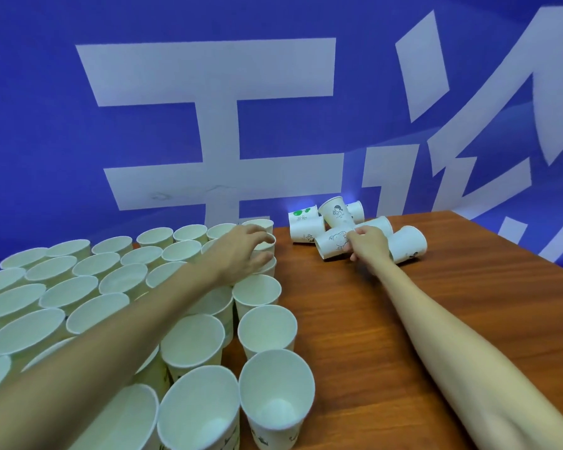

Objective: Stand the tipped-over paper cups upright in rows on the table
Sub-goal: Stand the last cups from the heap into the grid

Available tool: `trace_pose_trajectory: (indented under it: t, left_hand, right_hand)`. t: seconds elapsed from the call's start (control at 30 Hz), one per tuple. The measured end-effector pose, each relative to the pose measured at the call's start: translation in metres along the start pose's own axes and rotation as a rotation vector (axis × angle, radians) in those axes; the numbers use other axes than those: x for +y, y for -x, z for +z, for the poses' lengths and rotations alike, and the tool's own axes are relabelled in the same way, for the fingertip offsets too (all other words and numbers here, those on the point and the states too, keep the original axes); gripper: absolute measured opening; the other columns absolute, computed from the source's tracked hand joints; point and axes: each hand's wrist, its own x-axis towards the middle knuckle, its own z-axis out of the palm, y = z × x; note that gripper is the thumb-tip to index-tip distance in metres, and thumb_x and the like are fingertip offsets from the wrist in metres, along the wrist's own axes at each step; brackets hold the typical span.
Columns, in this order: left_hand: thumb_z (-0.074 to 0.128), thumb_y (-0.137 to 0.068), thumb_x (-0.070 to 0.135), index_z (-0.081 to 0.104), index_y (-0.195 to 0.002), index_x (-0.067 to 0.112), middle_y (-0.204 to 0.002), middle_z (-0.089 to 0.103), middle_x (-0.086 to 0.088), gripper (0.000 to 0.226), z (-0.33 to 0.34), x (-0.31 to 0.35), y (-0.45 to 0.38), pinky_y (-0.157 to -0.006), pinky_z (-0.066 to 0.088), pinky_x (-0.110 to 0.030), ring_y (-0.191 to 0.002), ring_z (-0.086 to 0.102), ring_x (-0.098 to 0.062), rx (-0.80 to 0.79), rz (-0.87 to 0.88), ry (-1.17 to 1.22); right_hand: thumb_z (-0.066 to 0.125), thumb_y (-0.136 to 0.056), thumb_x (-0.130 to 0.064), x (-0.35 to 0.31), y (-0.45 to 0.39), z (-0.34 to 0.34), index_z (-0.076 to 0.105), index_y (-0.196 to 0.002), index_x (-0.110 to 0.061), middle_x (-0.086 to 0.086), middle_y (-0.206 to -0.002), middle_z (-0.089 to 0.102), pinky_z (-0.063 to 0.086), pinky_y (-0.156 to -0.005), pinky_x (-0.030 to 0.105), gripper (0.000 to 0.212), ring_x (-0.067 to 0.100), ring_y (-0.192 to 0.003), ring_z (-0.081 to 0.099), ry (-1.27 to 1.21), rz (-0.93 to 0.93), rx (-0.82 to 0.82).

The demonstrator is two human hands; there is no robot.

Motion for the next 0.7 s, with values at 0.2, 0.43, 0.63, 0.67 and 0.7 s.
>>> trace_pose_trajectory:
  t: [0.2,0.43,0.63,0.67,0.7]
  left_hand:
    - [0.041,-0.100,0.043,0.042,-0.142,0.023,-0.151,0.038,0.000,0.046,0.006,-0.010,-0.008,-0.109,0.030,-0.033,-0.137,0.034,-0.018,0.043,-0.056,0.011]
    - [0.033,-0.101,0.046,0.038,-0.144,0.024,-0.152,0.035,0.001,0.048,0.015,-0.025,-0.025,-0.112,0.028,-0.036,-0.139,0.031,-0.018,0.002,-0.148,0.019]
    - [0.032,-0.101,0.048,0.037,-0.145,0.024,-0.152,0.036,0.001,0.051,0.016,-0.032,-0.040,-0.114,0.025,-0.040,-0.141,0.029,-0.020,-0.048,-0.180,-0.026]
    - [0.032,-0.101,0.048,0.036,-0.146,0.024,-0.152,0.036,0.001,0.051,0.018,-0.031,-0.041,-0.114,0.025,-0.041,-0.141,0.028,-0.020,-0.053,-0.183,-0.033]
    - [0.032,-0.101,0.048,0.036,-0.146,0.024,-0.152,0.037,0.001,0.051,0.019,-0.031,-0.042,-0.114,0.025,-0.042,-0.141,0.028,-0.020,-0.056,-0.182,-0.041]
  right_hand:
    - [0.050,-0.084,-0.025,-0.030,0.008,-0.003,0.063,-0.077,-0.018,0.002,-0.077,0.067,0.044,-0.062,0.030,0.016,0.024,-0.075,0.060,-0.012,-0.171,0.249]
    - [0.051,-0.090,-0.030,-0.056,0.012,0.038,0.062,-0.088,-0.023,-0.005,-0.077,0.061,0.036,-0.058,0.028,0.013,0.018,-0.077,0.056,0.041,-0.412,0.154]
    - [0.054,-0.087,-0.035,-0.070,0.003,0.074,0.062,-0.091,-0.022,0.000,-0.087,0.068,0.045,-0.065,0.030,0.016,0.022,-0.082,0.059,0.215,-0.467,0.061]
    - [0.055,-0.087,-0.036,-0.069,0.002,0.076,0.063,-0.096,-0.021,0.001,-0.092,0.069,0.049,-0.067,0.031,0.019,0.023,-0.084,0.061,0.259,-0.488,0.063]
    - [0.056,-0.087,-0.036,-0.068,0.000,0.077,0.064,-0.099,-0.020,0.003,-0.095,0.069,0.052,-0.069,0.032,0.021,0.023,-0.086,0.062,0.284,-0.504,0.069]
